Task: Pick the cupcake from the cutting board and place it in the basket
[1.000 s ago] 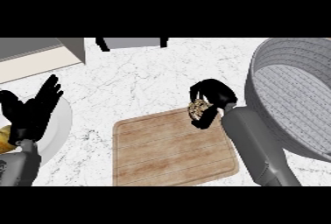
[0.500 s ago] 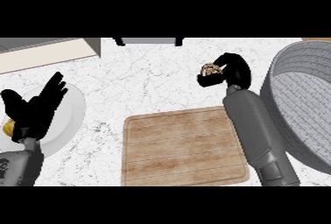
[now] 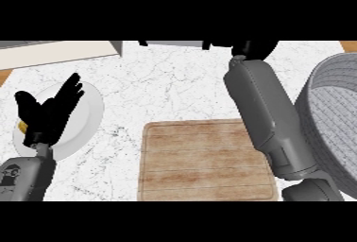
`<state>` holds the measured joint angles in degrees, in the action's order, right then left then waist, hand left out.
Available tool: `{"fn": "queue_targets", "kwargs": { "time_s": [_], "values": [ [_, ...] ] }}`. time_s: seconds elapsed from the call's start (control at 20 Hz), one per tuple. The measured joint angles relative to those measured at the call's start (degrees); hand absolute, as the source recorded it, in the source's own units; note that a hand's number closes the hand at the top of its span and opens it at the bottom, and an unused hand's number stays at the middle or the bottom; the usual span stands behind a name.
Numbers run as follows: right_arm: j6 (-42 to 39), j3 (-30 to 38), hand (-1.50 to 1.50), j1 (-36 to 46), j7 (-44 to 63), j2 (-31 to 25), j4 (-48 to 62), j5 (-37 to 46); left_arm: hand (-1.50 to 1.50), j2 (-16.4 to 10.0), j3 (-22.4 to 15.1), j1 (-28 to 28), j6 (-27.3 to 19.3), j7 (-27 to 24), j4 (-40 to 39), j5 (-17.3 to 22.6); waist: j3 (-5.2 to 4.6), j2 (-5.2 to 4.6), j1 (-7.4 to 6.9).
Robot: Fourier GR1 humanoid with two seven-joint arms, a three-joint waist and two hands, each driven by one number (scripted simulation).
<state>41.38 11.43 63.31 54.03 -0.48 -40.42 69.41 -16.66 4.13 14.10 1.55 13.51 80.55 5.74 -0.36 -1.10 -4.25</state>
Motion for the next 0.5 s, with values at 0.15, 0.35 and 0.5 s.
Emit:
{"fn": "queue_targets", "kwargs": {
  "time_s": [0.15, 0.35, 0.5],
  "values": [
    [0.18, 0.42, 1.50, 5.24, 6.42, -0.99, 3.65, 7.43, 0.00, 0.07, -0.18, 0.64, -0.12, 0.52, -0.05, -0.19, 0.01, 0.09, 0.20],
    [-1.66, 1.81, 1.50, 10.99, 10.75, -2.97, 7.94, 15.09, 0.00, 0.37, -0.10, 0.72, -0.36, 0.04, -0.59, -0.39, 0.04, 0.07, 0.49],
    [-3.16, 2.95, 1.50, 14.70, 13.43, -4.69, 10.48, 19.52, 0.00, 0.30, 0.12, 0.65, -0.15, -0.52, -1.37, -0.43, 0.06, -0.03, 0.59]
  ]
}}
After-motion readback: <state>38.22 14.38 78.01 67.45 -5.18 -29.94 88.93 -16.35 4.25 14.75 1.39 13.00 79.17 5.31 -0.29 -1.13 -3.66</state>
